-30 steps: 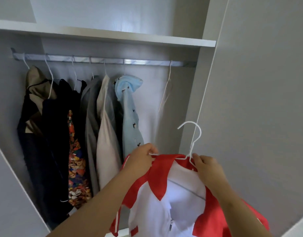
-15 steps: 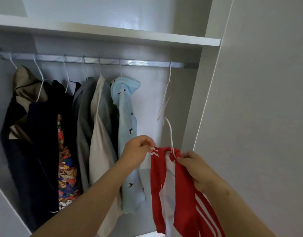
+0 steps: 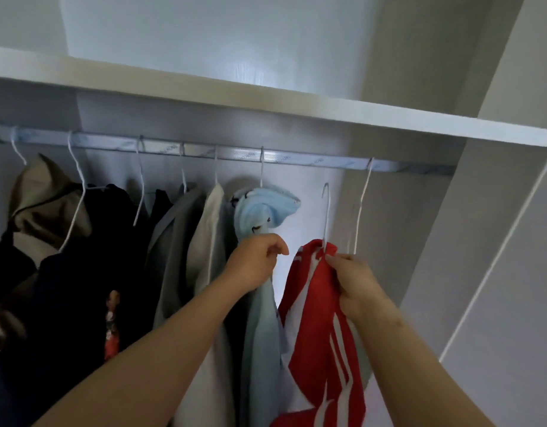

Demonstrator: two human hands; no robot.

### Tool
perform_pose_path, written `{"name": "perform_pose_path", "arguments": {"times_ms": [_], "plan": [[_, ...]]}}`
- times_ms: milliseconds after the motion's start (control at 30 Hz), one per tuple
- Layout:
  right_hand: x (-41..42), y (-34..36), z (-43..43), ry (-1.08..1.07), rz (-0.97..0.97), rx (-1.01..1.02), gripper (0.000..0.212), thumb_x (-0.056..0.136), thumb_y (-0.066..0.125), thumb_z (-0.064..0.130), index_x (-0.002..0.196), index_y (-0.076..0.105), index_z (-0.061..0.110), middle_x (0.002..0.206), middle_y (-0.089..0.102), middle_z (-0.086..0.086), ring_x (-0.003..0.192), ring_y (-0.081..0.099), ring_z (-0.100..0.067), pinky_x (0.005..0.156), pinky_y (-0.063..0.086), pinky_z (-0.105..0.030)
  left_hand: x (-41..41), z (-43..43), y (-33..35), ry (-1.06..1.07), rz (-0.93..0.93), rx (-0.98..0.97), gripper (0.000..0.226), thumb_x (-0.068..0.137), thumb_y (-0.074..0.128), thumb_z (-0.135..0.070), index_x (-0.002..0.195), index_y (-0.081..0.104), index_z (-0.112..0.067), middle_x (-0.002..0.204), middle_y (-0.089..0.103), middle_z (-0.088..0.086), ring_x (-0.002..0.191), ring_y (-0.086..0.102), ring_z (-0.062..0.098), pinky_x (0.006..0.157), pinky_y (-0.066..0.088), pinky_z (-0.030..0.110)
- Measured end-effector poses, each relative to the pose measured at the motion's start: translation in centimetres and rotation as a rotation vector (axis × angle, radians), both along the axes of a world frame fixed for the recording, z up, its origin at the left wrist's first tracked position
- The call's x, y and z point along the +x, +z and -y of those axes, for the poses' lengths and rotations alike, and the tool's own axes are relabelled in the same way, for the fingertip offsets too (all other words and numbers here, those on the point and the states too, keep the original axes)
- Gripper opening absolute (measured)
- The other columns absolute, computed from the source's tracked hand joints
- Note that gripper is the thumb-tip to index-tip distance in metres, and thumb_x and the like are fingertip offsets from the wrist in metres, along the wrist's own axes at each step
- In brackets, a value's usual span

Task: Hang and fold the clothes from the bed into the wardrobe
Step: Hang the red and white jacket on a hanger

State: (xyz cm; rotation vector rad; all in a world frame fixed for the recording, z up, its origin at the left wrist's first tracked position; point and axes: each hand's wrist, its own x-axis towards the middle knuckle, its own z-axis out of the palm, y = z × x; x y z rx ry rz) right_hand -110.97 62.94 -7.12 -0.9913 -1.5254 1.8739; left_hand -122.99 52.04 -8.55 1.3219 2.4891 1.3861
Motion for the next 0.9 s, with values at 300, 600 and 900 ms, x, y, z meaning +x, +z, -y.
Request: {"name": "perform_pose_path", "arguments": {"times_ms": [300, 600, 900], "plan": [[-9.0, 7.0, -3.7, -0.104, -0.094, 0.225, 0.02, 0.09, 0.048, -0.004, 0.073, 0.051, 0.006, 0.067, 0.054, -0.011, 0.056, 0.052, -0.02, 0.051, 0.049, -0.027, -7.2, -2.1, 1.8, -0.121, -0.156, -0.147, 0.023, 0.086, 0.054, -0.002, 0.095, 0.07, -0.016, 0.098, 0.067, 0.0, 0.082, 0.056, 0.007, 0.068, 0.042, 0.014], [-14.7, 3.1, -7.3, -0.069, 0.149, 0.403, 0.02, 0.091, 0.054, 0.004, 0.109, 0.054, -0.005, 0.095, 0.056, -0.02, 0.068, 0.054, -0.026, 0.068, 0.051, -0.041, -8.7, -1.0, 0.5, -0.048, 0.051, -0.09, 0.028, 0.082, 0.052, 0.006, 0.083, 0.065, -0.018, 0.091, 0.053, -0.01, 0.09, 0.05, 0.008, 0.078, 0.039, 0.013], [-13.8, -0.2, -7.3, 0.017, 0.052, 0.398, 0.019, 0.09, 0.049, 0.002, 0.104, 0.047, 0.014, 0.072, 0.055, -0.008, 0.055, 0.052, -0.019, 0.046, 0.05, -0.025, -6.5, -3.5, -0.8, 0.005, 0.168, 0.102, 0.025, 0.083, 0.056, 0.005, 0.079, 0.063, -0.018, 0.093, 0.058, -0.01, 0.075, 0.049, -0.002, 0.065, 0.036, 0.001]]}}
